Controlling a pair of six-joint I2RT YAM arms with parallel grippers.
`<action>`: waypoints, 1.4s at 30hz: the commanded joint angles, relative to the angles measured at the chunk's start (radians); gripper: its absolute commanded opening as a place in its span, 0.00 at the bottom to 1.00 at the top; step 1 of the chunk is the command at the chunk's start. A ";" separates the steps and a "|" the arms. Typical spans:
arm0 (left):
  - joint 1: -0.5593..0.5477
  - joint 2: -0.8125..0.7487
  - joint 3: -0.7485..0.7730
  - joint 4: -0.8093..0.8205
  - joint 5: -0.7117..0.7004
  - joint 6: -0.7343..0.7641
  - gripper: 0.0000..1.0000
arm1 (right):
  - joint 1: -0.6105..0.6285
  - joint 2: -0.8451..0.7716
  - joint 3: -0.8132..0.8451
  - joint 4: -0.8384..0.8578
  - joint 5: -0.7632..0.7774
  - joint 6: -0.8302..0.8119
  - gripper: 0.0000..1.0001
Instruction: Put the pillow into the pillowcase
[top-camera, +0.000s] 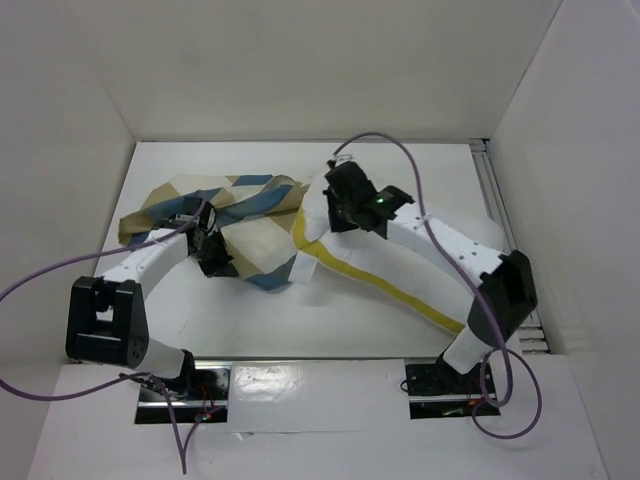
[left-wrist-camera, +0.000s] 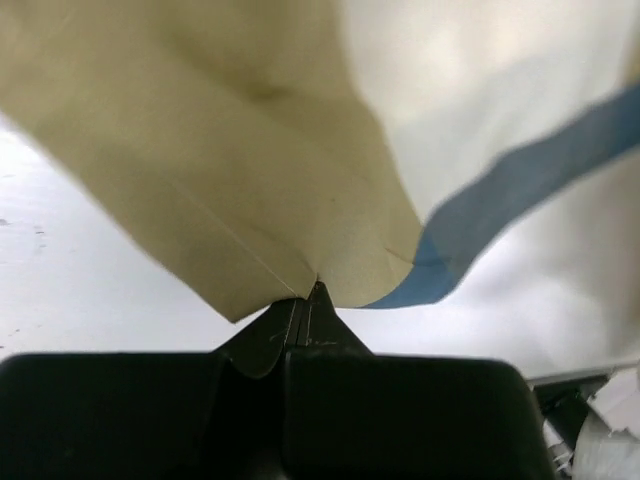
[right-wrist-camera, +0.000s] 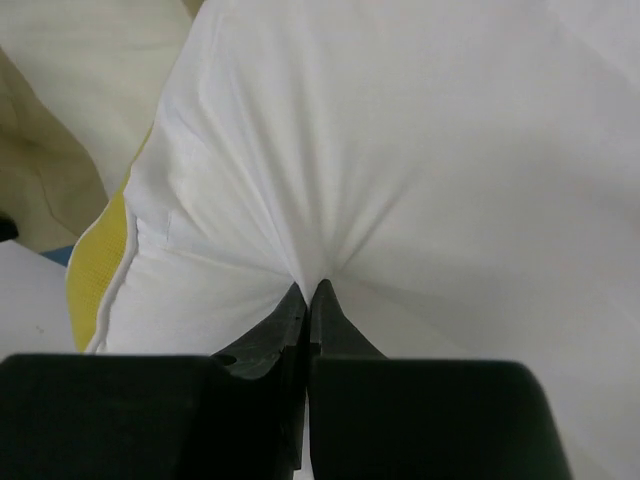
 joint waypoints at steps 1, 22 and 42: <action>-0.042 -0.056 0.072 -0.064 0.055 0.051 0.00 | -0.048 -0.166 0.075 -0.042 0.055 -0.098 0.00; -0.285 0.016 0.585 -0.399 -0.207 0.132 0.38 | -0.068 -0.418 0.018 -0.093 -0.018 -0.190 0.00; -0.263 0.574 0.760 -0.224 -0.537 0.163 0.78 | -0.086 -0.350 0.027 -0.100 -0.039 -0.218 0.00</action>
